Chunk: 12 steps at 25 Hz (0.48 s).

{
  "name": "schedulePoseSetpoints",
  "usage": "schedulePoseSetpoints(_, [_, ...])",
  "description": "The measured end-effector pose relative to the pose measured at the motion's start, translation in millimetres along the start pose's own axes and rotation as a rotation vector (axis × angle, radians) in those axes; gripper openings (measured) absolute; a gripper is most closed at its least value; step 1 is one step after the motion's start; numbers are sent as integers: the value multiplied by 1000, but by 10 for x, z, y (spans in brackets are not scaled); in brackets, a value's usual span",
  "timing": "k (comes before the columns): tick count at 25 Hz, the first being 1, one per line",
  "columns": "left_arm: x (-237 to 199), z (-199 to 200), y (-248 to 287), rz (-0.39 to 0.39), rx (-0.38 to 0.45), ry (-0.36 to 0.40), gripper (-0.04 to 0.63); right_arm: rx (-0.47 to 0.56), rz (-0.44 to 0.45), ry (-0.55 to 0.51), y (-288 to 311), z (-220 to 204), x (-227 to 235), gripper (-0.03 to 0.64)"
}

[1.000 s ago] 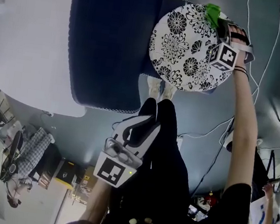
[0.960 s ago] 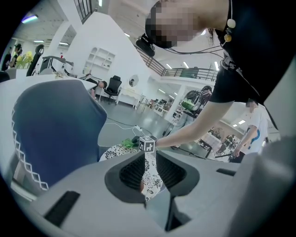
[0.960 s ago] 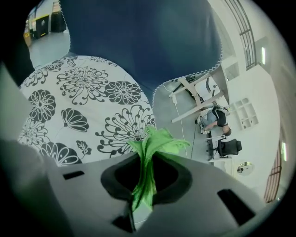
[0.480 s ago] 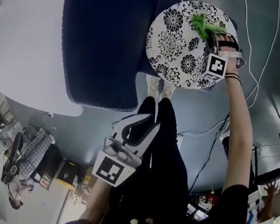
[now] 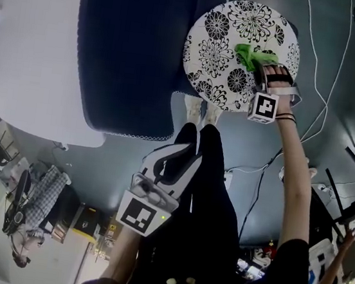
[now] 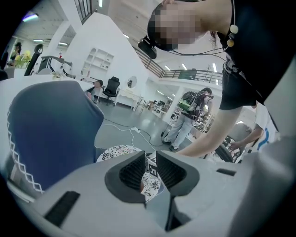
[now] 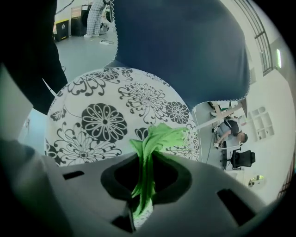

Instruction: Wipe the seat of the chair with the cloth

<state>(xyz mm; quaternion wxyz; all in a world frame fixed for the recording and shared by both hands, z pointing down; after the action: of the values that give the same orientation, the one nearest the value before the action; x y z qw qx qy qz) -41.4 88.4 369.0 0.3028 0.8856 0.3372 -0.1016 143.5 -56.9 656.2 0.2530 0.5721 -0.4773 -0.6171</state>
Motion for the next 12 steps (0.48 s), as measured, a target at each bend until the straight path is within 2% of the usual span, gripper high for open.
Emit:
schedulePoseSetpoints(8, [32,18,17,-8,0,1,77,31,70,8,-265,180,-434,51])
schedulePoseSetpoints(12, [63,20,15,-16,-4,5,77,48,72,27,-388,240,-596,52])
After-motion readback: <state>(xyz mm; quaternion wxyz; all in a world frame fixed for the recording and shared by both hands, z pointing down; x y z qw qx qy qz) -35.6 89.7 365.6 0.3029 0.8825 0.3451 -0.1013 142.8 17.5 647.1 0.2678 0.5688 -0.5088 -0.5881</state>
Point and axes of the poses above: the fingertips, and each gripper's own axes: y forward along the fingers, x to its right, z out of its top, the point moved 6 cm from there along -y, backward along the fingers, and after that the axes turned 2 degrees about y, right-handed, at the moved point
